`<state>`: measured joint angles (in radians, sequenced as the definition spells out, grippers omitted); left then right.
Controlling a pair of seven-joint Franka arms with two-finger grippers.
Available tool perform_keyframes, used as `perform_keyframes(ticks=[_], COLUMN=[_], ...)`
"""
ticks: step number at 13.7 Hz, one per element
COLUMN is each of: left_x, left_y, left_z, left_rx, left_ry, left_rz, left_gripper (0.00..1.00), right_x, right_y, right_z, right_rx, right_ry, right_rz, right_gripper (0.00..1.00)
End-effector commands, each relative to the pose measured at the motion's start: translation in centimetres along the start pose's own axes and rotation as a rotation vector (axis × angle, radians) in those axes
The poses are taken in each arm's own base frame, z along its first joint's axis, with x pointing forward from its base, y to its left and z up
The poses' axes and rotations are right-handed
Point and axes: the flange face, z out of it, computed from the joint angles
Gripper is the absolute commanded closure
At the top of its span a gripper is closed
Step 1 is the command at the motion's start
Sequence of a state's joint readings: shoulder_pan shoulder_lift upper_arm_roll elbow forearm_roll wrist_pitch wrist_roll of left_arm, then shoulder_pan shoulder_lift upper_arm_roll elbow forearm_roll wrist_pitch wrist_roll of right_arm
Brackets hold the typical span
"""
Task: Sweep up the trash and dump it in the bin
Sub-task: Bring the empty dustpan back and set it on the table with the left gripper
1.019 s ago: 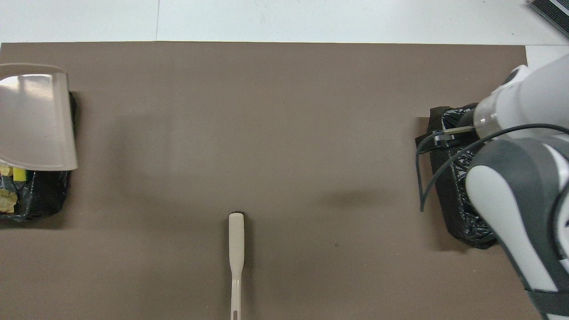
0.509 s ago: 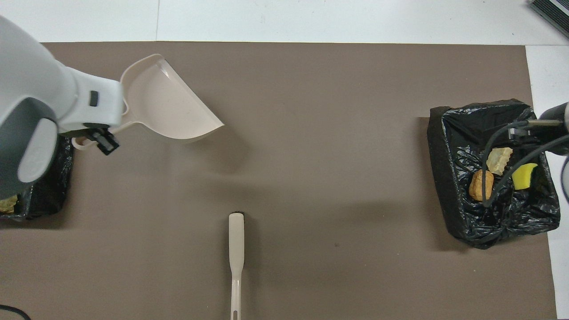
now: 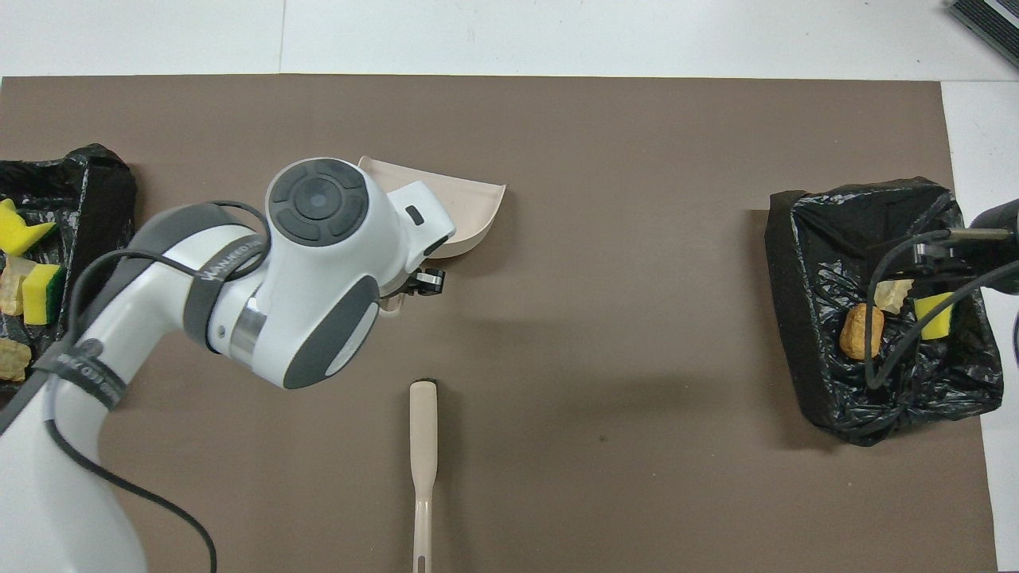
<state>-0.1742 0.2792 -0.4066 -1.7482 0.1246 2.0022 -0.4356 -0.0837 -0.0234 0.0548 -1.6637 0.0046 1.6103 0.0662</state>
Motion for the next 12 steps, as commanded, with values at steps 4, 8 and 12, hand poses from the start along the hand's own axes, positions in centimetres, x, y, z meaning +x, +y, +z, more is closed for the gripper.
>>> perform_keyframes(ticks=[4, 8, 12], left_x=[-2.2, -2.2, -1.2], left_y=[2.1, 1.9, 0.6], left_z=[4.6, 4.7, 2.6], left_rx=[-0.061, -0.053, -0.049], left_ry=[0.062, 0.052, 0.082], left_rz=[-0.226, -0.197, -0.125], left_gripper=[0.77, 0.0, 0.0], right_x=[-0.5, -0.5, -0.5], right_y=[0.2, 0.2, 0.2], right_z=[0.0, 0.0, 0.0], right_rx=[0.002, 0.002, 0.002], right_ry=[0.001, 0.001, 0.001], right_rz=[0.023, 0.023, 0.023], right_gripper=[0.0, 0.0, 0.0])
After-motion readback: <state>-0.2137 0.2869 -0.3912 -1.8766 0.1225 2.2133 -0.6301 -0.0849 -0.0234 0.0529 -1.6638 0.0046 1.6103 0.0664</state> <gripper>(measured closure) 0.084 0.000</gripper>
